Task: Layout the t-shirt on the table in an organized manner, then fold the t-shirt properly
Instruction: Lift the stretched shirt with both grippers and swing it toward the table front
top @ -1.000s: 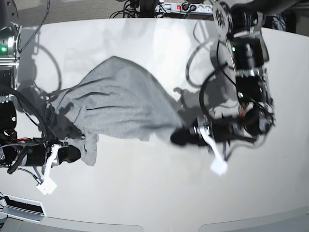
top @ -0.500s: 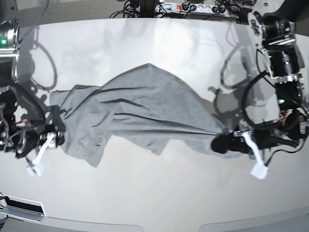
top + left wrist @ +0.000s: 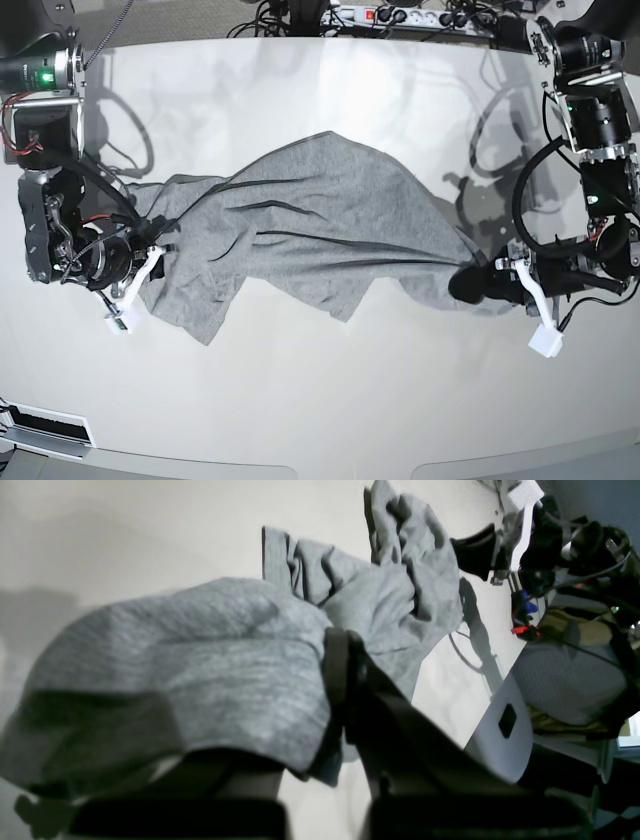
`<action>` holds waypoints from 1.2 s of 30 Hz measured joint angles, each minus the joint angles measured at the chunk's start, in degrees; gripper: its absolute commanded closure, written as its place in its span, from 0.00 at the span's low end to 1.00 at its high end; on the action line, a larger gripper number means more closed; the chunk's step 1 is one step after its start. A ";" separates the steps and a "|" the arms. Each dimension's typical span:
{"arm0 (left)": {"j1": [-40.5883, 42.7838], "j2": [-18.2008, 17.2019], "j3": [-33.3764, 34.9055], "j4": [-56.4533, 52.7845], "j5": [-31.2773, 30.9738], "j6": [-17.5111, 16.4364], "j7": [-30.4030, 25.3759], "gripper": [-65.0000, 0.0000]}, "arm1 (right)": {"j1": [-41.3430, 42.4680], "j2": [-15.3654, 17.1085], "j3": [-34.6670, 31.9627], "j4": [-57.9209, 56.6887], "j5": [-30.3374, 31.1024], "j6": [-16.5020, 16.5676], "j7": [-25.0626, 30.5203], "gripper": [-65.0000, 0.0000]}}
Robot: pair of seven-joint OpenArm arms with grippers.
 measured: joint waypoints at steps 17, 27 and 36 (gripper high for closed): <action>-3.39 -11.80 0.07 0.07 -22.45 -2.10 0.17 1.00 | 2.62 5.31 19.26 31.06 21.86 4.96 -21.51 1.00; -2.67 -10.21 0.07 0.09 -22.80 -2.10 0.02 1.00 | -2.29 -2.23 14.25 13.33 16.15 1.38 -13.66 0.49; 0.02 -10.25 0.15 0.11 -22.73 -2.12 0.15 1.00 | -1.77 -5.95 11.85 -0.66 6.19 -1.55 0.48 0.49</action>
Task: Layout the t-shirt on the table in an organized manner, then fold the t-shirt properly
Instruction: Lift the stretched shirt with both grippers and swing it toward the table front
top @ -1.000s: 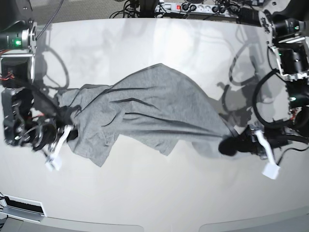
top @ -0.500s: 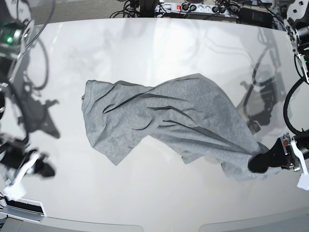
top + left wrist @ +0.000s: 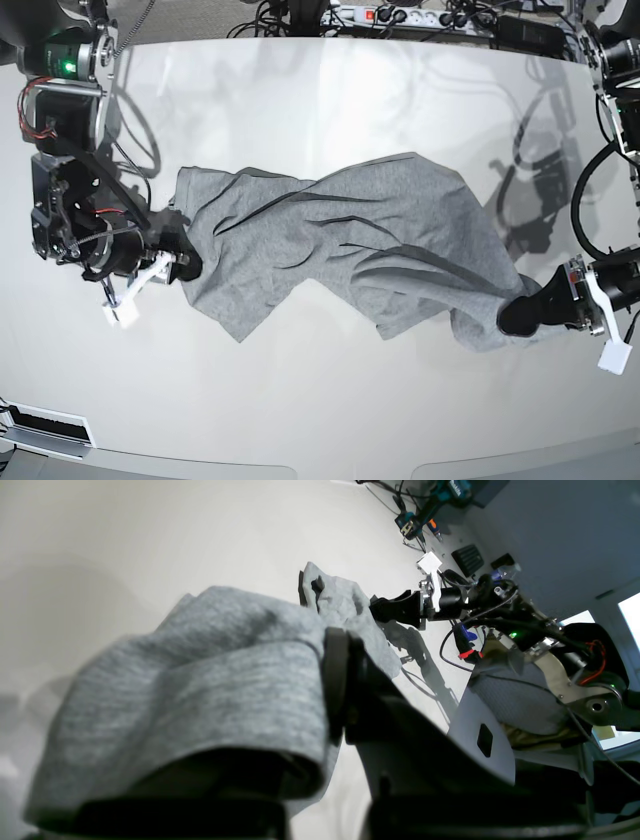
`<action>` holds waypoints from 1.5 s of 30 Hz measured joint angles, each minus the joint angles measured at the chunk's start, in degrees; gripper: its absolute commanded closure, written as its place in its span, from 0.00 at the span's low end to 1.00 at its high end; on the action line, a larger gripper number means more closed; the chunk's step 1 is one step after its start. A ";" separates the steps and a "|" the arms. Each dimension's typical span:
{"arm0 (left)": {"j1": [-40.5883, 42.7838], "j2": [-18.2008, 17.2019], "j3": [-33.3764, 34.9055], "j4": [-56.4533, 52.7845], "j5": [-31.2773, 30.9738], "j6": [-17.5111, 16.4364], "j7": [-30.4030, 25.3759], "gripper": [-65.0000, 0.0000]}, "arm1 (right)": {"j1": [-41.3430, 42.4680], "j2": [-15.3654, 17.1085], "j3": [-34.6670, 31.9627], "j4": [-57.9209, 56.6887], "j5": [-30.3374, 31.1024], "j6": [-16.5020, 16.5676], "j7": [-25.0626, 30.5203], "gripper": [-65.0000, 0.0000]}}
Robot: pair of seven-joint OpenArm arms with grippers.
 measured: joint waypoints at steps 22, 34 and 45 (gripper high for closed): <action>1.73 0.00 0.00 0.00 0.00 0.00 0.00 1.00 | 2.29 -3.13 -0.42 6.75 1.40 7.30 -8.02 1.00; -1.86 -1.11 0.09 3.39 0.26 0.00 0.24 1.00 | 0.09 4.11 -0.39 37.73 10.75 7.37 -19.45 1.00; -6.71 -11.30 0.11 15.65 -0.44 0.00 0.13 1.00 | -0.13 13.97 6.93 48.19 27.58 7.56 -24.81 1.00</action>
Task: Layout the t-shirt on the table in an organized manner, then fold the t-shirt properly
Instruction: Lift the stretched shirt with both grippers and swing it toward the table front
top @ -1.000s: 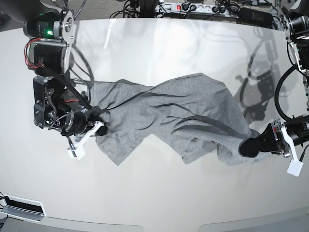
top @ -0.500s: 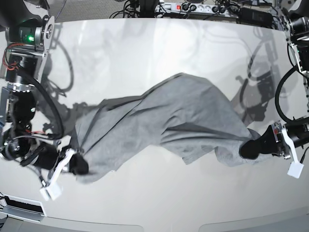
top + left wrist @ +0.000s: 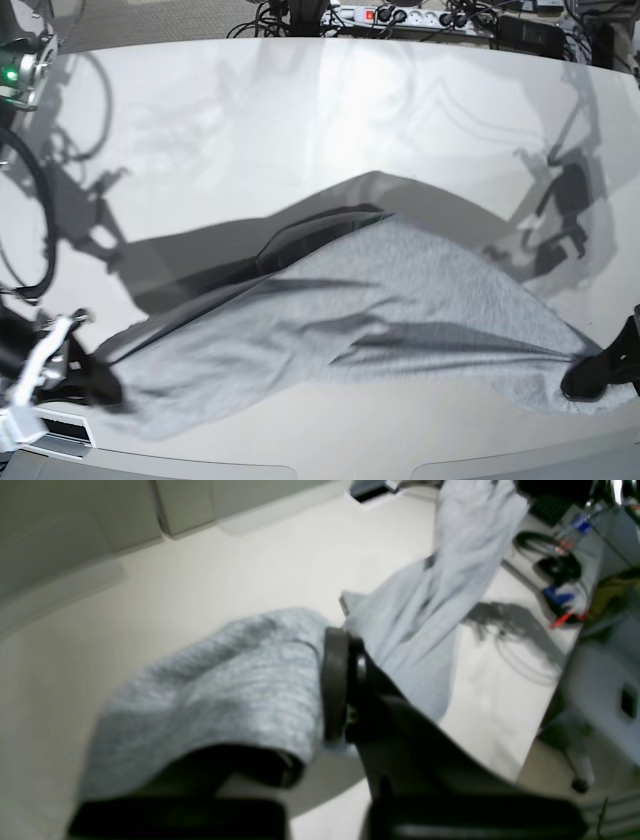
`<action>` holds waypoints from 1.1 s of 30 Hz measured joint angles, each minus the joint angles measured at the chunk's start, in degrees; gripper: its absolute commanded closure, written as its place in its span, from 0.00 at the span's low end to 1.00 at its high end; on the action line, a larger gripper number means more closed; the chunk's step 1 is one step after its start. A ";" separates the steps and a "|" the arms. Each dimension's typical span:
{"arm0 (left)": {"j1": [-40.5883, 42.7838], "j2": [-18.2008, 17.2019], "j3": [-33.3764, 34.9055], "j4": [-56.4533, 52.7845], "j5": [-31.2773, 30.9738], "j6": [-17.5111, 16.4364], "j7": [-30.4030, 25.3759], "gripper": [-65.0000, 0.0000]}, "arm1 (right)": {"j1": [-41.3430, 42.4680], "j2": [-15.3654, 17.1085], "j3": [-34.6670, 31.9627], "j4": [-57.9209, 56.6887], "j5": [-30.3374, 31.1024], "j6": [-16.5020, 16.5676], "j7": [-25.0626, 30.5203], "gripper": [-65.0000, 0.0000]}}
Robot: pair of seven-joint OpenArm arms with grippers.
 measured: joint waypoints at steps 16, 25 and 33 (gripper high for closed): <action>1.33 -3.93 0.11 0.85 -0.44 0.68 -0.11 1.00 | -9.16 5.70 14.12 2.25 22.93 0.00 -14.51 1.00; 8.57 -0.74 0.11 0.83 0.02 0.66 -0.09 1.00 | -10.21 5.27 5.75 2.23 22.03 0.00 -14.53 1.00; 15.76 1.03 0.39 0.74 0.07 0.02 0.26 1.00 | -10.43 5.40 -8.39 2.16 10.19 0.15 -10.36 1.00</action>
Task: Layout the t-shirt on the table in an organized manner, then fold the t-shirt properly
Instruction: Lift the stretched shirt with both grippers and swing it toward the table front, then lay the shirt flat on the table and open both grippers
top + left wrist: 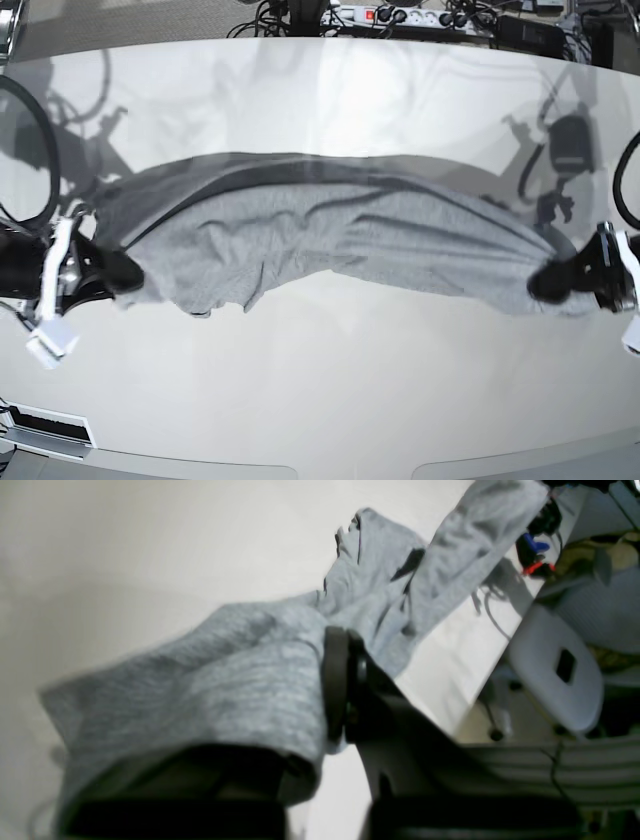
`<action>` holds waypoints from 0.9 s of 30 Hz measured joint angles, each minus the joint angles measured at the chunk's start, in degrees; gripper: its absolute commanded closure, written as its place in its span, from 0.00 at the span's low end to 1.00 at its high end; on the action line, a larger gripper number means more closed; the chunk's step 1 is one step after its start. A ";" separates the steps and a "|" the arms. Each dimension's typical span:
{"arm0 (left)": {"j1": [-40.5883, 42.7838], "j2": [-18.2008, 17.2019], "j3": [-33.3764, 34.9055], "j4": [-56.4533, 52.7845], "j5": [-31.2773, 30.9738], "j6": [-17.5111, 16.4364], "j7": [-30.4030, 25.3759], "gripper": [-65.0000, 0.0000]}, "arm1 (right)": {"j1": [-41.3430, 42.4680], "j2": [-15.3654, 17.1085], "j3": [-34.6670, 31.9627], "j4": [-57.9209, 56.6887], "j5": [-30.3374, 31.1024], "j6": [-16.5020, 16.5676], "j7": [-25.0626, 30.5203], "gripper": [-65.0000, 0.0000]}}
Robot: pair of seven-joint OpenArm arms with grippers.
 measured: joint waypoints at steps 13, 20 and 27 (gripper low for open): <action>-19.63 1.44 -0.07 -6.60 36.50 5.92 -16.44 0.66 | 18.12 -5.77 -4.68 -10.21 -34.38 -8.33 29.81 0.52; -19.17 3.45 -0.11 -15.21 37.27 6.03 -16.11 0.35 | 19.06 -8.02 -4.57 -19.65 -35.32 -10.34 29.16 0.43; -18.93 3.17 -0.31 -19.91 36.28 6.25 -11.65 0.35 | 18.32 -7.91 -4.55 -23.19 -29.27 -5.75 16.90 0.43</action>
